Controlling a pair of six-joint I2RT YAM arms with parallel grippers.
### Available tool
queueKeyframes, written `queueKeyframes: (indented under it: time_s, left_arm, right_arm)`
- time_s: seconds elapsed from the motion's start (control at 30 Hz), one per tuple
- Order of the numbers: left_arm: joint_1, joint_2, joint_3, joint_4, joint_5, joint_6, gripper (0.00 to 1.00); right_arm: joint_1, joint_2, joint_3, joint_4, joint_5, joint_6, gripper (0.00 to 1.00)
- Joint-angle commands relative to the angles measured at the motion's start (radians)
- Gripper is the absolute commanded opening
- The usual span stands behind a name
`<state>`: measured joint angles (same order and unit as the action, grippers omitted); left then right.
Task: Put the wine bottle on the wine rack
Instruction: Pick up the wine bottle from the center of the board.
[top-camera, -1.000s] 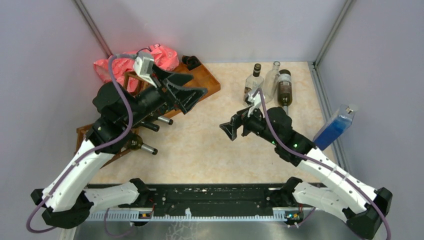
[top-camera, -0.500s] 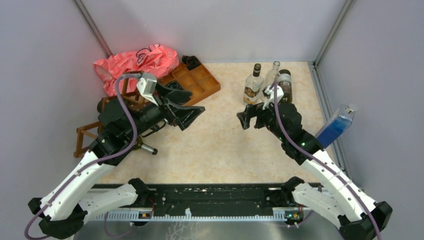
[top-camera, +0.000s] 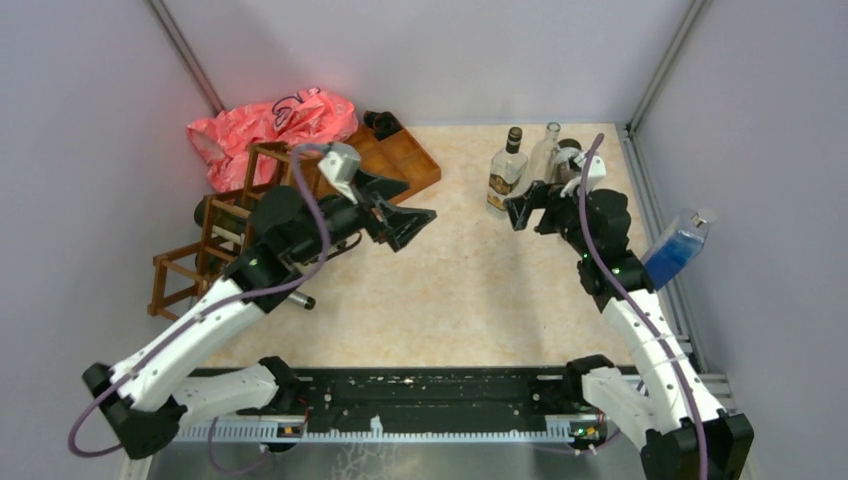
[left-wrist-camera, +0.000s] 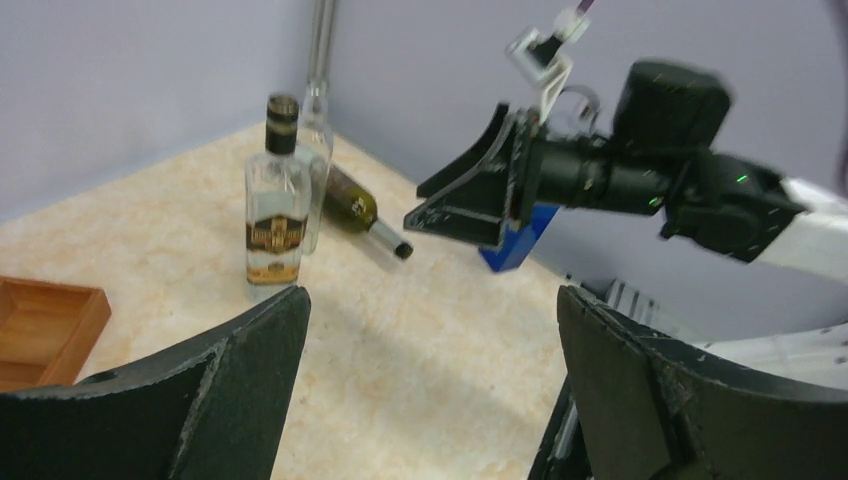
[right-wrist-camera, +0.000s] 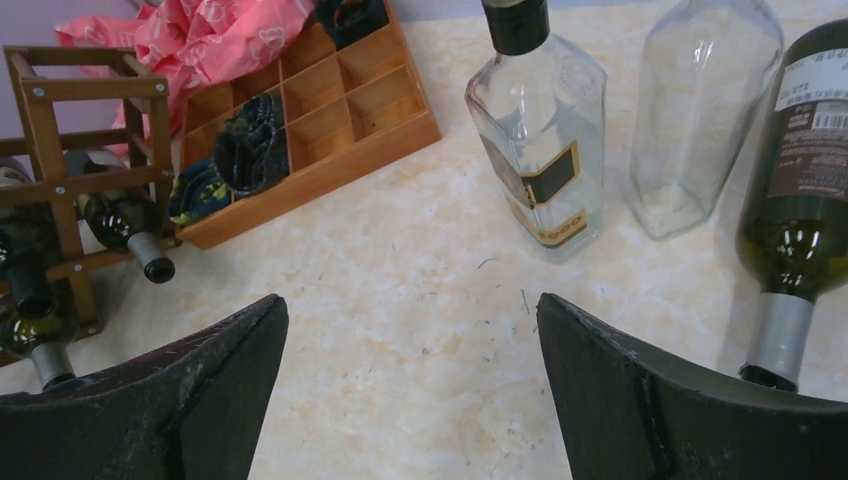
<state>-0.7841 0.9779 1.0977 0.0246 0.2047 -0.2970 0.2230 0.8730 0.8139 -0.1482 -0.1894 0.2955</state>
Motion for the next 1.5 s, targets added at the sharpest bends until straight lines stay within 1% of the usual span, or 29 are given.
queueKeyframes:
  time_s: [0.0, 0.13, 0.3, 0.43, 0.57, 0.67, 0.73, 0.83, 1.1, 1.27, 1.47]
  left_arm:
    - [0.027, 0.154, -0.094, 0.235, 0.095, 0.051, 0.98]
    - [0.053, 0.345, -0.084, 0.391, 0.108, 0.039, 0.98]
    - [0.059, 0.593, 0.022, 0.468, 0.070, 0.043, 0.99]
    - [0.061, 0.754, 0.034, 0.705, 0.079, 0.062, 0.99]
    - [0.062, 0.918, 0.109, 0.830, 0.078, 0.065, 0.99]
    - [0.060, 1.015, 0.146, 0.929, 0.037, 0.062, 0.99]
    - [0.056, 1.071, 0.174, 0.964, -0.003, 0.081, 0.99]
    - [0.050, 1.143, 0.223, 1.000, -0.042, 0.110, 0.99]
    - [0.035, 1.279, 0.353, 1.021, -0.023, 0.125, 0.99]
    - [0.020, 1.342, 0.425, 0.992, -0.077, 0.140, 0.99]
    - [0.005, 1.411, 0.514, 0.967, -0.104, 0.158, 0.98]
  right_arm:
    - [-0.023, -0.014, -0.070, 0.097, -0.079, 0.051, 0.90]
    - [-0.025, -0.066, -0.164, 0.111, -0.076, 0.065, 0.87]
    - [-0.026, -0.101, -0.236, 0.077, -0.061, 0.066, 0.84]
    - [-0.028, -0.147, -0.282, 0.070, -0.039, 0.070, 0.84]
    - [-0.035, -0.202, -0.304, 0.055, -0.006, 0.086, 0.84]
    - [-0.046, -0.243, -0.313, 0.050, 0.002, 0.124, 0.84]
    - [-0.049, -0.268, -0.320, 0.052, 0.007, 0.142, 0.84]
    - [-0.053, -0.295, -0.331, 0.053, 0.026, 0.155, 0.84]
    - [-0.070, -0.307, -0.337, 0.060, 0.041, 0.160, 0.84]
    - [-0.081, -0.318, -0.342, 0.074, 0.042, 0.166, 0.85]
    - [-0.086, -0.312, -0.343, 0.087, 0.038, 0.166, 0.85]
